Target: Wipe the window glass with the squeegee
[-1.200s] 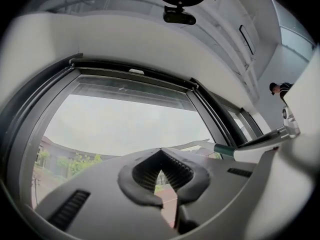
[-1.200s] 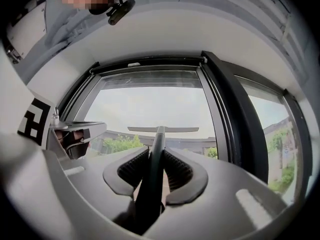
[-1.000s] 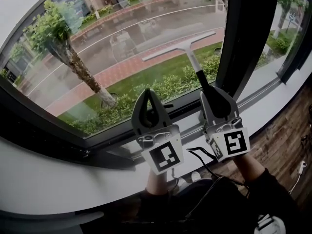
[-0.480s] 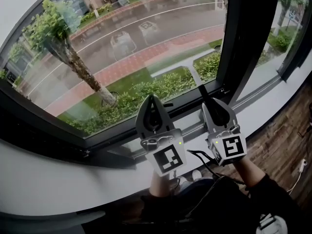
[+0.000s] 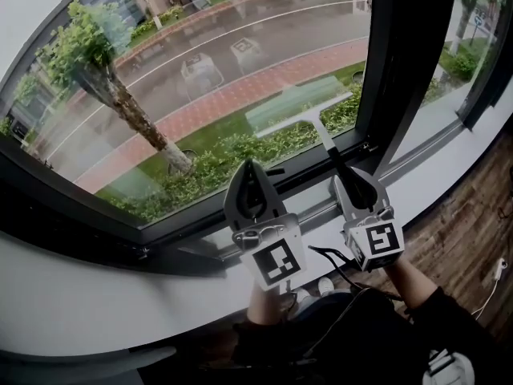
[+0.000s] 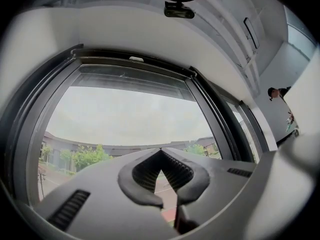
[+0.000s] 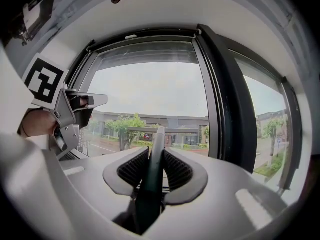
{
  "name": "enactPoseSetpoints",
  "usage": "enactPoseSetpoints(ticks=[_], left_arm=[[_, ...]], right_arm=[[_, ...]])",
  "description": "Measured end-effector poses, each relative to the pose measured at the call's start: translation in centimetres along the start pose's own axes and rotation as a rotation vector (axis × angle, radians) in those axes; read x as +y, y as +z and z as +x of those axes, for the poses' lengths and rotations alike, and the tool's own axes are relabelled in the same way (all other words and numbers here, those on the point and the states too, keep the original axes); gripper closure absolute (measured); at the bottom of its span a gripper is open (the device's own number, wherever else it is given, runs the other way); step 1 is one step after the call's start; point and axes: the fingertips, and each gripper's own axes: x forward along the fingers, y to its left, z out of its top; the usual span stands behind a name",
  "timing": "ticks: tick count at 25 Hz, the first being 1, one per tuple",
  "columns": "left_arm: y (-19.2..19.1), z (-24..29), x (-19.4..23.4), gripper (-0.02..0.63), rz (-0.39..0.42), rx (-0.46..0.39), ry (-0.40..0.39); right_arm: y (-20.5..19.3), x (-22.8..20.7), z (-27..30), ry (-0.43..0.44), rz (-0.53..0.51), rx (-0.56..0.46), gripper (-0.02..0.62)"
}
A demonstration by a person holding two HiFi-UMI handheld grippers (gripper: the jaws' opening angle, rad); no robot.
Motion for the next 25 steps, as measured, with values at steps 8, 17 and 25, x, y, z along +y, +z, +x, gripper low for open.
enactPoseSetpoints(ticks=[8,17,25], left_arm=[[-0.4,-0.1,0.0,0.606,-0.010,0.009,0.008],[-0.9,-0.4,0.1,0.606,-0.009,0.028,0.004],[-1.1,-0.6,0.0,0.606,-0.012,0.031,0.010]], right_arm=[[-2.6,-0.5,0.1,-0.004,-0.019,0.068,0.499],[-6.2,-0.6,-0.1,-0.007,0.017,0.164,0.499],[-9.1,-1.3,-0.2,-0.008,0.041,0.252,0.499]])
